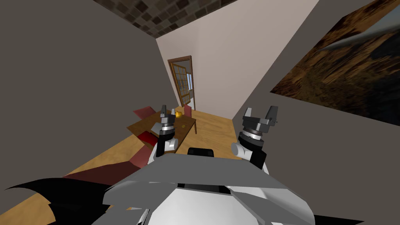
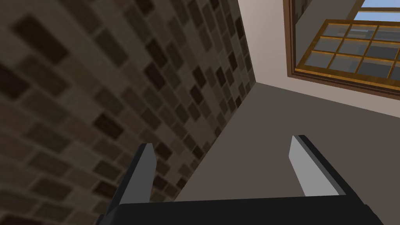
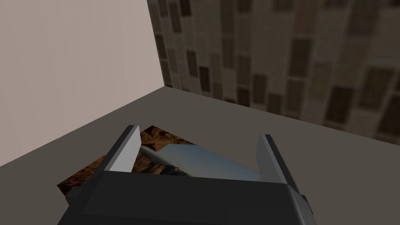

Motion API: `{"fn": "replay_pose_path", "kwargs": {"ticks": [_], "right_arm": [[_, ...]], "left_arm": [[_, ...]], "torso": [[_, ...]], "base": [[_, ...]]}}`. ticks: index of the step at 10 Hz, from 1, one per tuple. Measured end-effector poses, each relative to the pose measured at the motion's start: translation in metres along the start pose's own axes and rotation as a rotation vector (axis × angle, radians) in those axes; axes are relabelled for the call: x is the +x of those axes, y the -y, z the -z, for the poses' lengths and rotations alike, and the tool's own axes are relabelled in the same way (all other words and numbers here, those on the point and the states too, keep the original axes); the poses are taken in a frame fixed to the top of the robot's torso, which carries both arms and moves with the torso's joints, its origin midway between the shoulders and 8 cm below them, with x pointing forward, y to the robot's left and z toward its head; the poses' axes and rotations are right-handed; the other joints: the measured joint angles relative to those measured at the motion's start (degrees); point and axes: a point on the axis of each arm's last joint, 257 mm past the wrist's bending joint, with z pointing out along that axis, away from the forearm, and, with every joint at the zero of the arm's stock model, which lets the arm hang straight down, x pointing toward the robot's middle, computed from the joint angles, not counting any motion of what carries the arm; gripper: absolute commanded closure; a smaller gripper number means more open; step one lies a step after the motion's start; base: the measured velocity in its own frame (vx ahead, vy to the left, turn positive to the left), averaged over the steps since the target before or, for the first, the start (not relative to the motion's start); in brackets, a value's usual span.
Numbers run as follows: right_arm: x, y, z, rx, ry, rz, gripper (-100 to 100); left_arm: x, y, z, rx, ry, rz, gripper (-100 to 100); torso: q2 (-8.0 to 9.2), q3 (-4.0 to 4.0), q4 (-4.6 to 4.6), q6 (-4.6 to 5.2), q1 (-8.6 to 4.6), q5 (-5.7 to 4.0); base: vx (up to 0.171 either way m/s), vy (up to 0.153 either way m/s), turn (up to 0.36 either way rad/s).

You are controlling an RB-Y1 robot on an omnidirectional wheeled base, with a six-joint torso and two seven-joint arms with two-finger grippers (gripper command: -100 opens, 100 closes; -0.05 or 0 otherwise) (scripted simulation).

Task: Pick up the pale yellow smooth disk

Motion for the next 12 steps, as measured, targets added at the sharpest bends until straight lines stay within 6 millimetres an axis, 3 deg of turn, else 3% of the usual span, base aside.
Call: {"fn": "replay_pose_path", "kwargs": {"ticks": [4, 12], "right_arm": [[0.0, 0.0, 0.0, 0.0, 0.0, 0.0, 0], [0.0, 0.0, 0.0, 0.0, 0.0, 0.0, 0]], "left_arm": [[0.008, -0.027, 0.0, -0.069, -0.094, -0.024, -100], [-0.007, -0.128, 0.009, -0.32, -0.169, -0.047, -100]], "torso": [[-0.01, 0.0, 0.0, 0.0, -0.18, -0.04], [-0.04, -0.02, -0.01, 0.0, -0.22, -0.05]], "base": [[-0.004, -0.05, 0.062], [-0.005, -0.067, 0.059]]}}
